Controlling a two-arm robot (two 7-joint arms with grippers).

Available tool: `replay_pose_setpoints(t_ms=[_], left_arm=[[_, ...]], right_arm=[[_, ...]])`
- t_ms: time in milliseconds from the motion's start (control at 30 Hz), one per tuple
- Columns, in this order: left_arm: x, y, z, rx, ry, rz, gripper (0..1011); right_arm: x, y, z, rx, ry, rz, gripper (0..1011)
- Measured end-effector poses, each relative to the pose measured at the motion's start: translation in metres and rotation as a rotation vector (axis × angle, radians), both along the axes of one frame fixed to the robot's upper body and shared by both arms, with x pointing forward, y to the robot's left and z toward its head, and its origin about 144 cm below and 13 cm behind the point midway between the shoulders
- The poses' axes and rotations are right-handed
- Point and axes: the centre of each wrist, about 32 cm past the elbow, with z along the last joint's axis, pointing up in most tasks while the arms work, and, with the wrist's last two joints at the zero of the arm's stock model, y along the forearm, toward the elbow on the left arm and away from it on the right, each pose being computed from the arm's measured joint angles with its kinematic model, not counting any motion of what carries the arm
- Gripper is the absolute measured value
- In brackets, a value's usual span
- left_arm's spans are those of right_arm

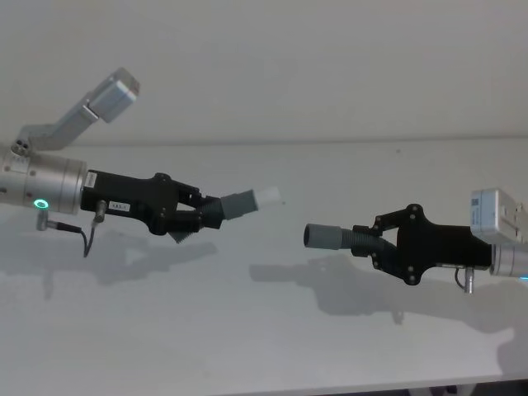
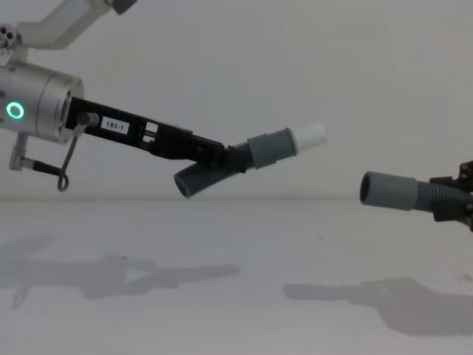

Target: Use both hands to pick up one end of the pipe from the table, align the ends, and insert them.

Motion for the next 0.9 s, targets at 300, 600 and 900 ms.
replay_pose_setpoints(t_ms=[300,600,900], left_arm=[[0.003,-0.006,-0.001,0.01,0.016,-0.031,293],[0.005,-0.011,-0.003,0.016,0.028,-0.049,293],[0.008,-0.016,-0.005,0.018,0.038,-0.064,293]], right_arm=[[0.0,0.0,0.0,0.0,0.0,0.0,222],[0.0,0.0,0.0,0.0,0.0,0.0,222],[0.0,0.0,0.0,0.0,0.0,0.0,222]])
